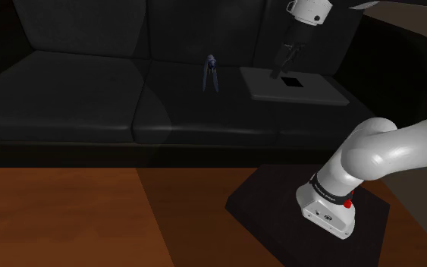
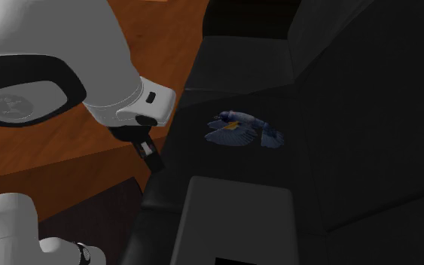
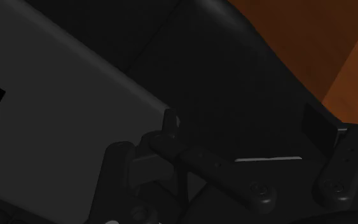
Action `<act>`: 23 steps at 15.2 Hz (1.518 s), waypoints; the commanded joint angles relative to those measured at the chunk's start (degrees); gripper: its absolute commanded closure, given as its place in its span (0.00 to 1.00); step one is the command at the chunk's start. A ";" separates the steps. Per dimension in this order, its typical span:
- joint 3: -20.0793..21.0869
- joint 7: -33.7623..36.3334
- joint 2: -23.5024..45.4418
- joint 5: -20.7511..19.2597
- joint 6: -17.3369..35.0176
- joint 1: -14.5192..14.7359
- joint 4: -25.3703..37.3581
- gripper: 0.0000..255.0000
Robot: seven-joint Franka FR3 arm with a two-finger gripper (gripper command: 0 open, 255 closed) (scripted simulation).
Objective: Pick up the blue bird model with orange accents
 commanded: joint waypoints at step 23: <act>5.91 40.98 59.12 2.60 -6.96 -4.31 57.19 0.00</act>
